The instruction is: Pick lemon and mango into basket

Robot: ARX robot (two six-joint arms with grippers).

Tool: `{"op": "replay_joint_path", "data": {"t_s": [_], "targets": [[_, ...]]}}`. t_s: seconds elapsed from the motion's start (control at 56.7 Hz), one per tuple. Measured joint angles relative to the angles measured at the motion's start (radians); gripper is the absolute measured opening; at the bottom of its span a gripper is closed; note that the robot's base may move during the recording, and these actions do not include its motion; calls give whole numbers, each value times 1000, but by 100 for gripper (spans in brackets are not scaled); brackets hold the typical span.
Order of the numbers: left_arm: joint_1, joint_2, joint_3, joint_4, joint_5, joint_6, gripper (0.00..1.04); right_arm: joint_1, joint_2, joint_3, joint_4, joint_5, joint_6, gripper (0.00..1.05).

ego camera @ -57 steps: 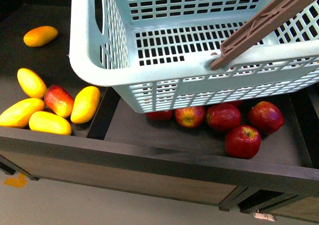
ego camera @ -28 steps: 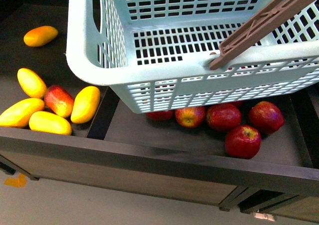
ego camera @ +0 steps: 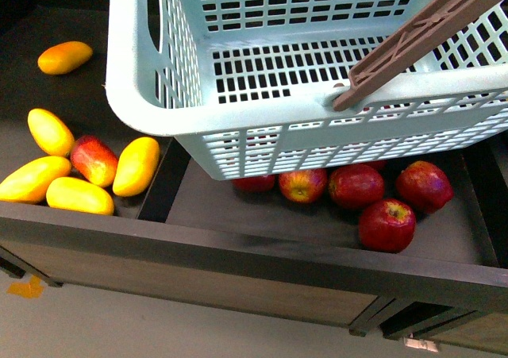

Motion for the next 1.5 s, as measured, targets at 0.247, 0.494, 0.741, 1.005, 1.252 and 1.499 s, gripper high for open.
{"op": "replay_joint_path", "data": {"t_s": [0.247,0.494,0.741,1.005,1.252,1.499], "targets": [[0,0,0,0,1,0,27,-21,-296,-390,223,-178,-144,75],[0,0,0,0,0,0,27,-10,-788,-827,355,-446,-320,73],[0,0,0,0,0,0,27,92,-1188,-1032,362,-583,-355,73],[0,0,0,0,1,0,27,374,-1424,-1168,411,-520,-328,72],[0,0,0,0,0,0,27,578,-1403,-1181,446,-428,-350,72],[0,0,0,0,0,0,27,691,-1344,-1186,456,-337,-429,75]]}}
